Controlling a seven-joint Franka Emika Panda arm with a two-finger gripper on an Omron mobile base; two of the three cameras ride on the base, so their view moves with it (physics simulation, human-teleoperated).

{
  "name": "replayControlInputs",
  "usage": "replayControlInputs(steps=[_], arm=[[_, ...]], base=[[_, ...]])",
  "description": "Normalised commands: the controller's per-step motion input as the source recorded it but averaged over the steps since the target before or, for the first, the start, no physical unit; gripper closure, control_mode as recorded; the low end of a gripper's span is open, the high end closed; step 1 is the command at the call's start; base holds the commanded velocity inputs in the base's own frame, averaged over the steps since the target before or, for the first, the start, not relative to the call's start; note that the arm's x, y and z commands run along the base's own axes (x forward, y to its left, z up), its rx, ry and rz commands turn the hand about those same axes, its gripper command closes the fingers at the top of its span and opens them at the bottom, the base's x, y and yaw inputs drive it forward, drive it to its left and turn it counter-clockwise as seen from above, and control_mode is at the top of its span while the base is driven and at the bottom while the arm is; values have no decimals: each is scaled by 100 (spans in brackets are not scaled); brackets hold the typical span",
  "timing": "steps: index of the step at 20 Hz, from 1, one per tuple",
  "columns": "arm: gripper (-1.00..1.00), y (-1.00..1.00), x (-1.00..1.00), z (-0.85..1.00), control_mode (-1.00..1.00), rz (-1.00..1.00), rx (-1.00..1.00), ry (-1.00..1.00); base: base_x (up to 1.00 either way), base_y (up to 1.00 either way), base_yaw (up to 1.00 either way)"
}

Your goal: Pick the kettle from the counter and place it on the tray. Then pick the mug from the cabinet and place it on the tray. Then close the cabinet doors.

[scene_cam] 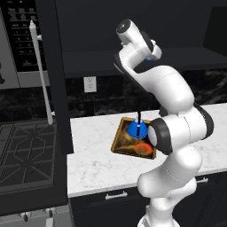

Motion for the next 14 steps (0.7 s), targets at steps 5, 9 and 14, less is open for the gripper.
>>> replayControlInputs(steps=[5,9,14], arm=[[-100,-3,16,0,-100,-2,0,0],[-100,-3,0,0,-100,-3,0,0],[100,-3,0,0,-100,-5,0,0]], base=[[0,0,0],[0,0,0],[0,0,0]])
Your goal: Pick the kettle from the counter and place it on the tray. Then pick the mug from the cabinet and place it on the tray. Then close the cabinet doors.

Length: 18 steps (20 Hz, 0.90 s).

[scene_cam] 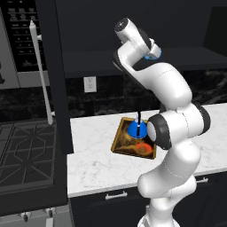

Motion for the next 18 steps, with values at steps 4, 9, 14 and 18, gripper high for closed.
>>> replayControlInputs(steps=[4,9,14,18], arm=[[100,-10,0,0,-100,-5,0,0],[100,-6,0,0,-100,-5,0,0],[100,-3,0,0,-100,-1,0,-2],[100,0,-36,0,-100,0,0,-6]], base=[[0,0,0],[0,0,0],[0,0,0],[0,0,0]])
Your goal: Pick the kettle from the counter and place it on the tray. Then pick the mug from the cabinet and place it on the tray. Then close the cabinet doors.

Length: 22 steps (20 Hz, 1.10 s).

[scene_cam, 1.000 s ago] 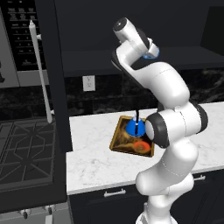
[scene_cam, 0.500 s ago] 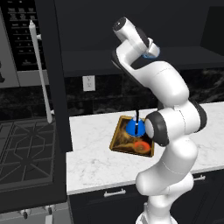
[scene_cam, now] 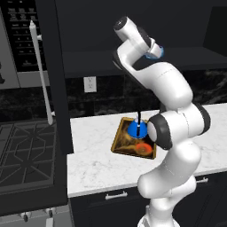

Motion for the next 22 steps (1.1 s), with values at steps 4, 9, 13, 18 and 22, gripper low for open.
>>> replayControlInputs(steps=[4,9,13,18,22], arm=[[100,0,-79,-1,-100,6,-2,-8],[100,0,-100,-2,-100,14,-4,-7],[100,0,-100,-13,-100,30,-3,-2],[100,0,-100,-16,-100,67,-5,0],[100,0,-100,-2,-100,76,-7,3]], base=[[0,0,0],[0,0,0],[0,0,0],[0,0,0],[0,0,0]])
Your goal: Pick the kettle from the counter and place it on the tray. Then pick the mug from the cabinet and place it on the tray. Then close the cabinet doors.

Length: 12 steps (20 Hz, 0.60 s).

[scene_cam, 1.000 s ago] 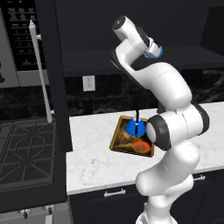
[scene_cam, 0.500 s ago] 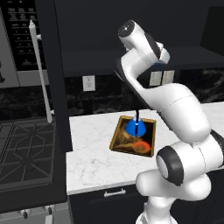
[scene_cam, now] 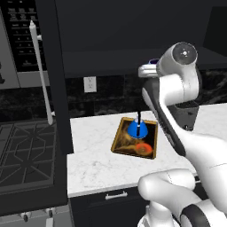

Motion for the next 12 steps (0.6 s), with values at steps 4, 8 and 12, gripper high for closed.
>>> replayControlInputs(steps=[4,8,12], arm=[[100,0,-97,-3,-100,78,-10,11],[100,0,-77,-13,-100,82,-2,13],[100,0,-14,-22,-100,57,-1,11]], base=[[0,0,0],[0,0,0],[0,0,0]])
